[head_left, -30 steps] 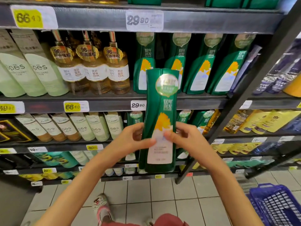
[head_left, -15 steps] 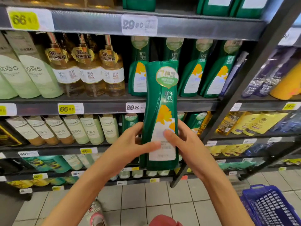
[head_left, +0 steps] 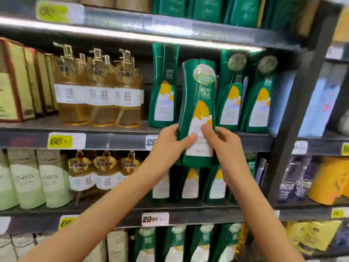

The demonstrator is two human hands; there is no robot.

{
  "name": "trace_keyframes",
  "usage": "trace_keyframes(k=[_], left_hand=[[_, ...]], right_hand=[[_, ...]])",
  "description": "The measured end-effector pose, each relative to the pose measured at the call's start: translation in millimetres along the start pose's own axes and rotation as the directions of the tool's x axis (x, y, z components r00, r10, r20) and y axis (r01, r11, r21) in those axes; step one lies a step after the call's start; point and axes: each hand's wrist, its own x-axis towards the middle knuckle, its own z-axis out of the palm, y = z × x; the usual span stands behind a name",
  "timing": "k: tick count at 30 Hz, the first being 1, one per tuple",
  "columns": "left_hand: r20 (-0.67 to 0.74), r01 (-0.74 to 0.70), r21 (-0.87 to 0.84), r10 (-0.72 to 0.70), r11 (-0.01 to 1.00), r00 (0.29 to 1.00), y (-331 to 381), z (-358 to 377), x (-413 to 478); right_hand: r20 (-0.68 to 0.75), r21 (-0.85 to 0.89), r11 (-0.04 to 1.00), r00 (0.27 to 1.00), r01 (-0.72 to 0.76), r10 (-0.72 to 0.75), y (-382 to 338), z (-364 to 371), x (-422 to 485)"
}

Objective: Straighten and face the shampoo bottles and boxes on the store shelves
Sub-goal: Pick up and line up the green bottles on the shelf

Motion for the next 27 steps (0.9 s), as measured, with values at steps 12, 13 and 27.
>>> trace_keyframes(k=[12,13,27], left_hand=[[0.002,-0.139,0.203,0.142,0.969,0.990,-6,4,94],[-0.003,-0.146,0.215,0.150,0.966,0.989,-11,4,97],[0.026,-0.055,0.412,0.049,0.910,0.998,-46,7,120]], right_hand=[[-0.070,-0.163,0.986,0.996,0.044,-0.056,-9,6,82],[-0.066,-0.166,0.985,0.996,0.047,-0.058,-5,7,84],[-0.108,-0.297,0.950,0.985,0.095,-0.132,29,14,95]])
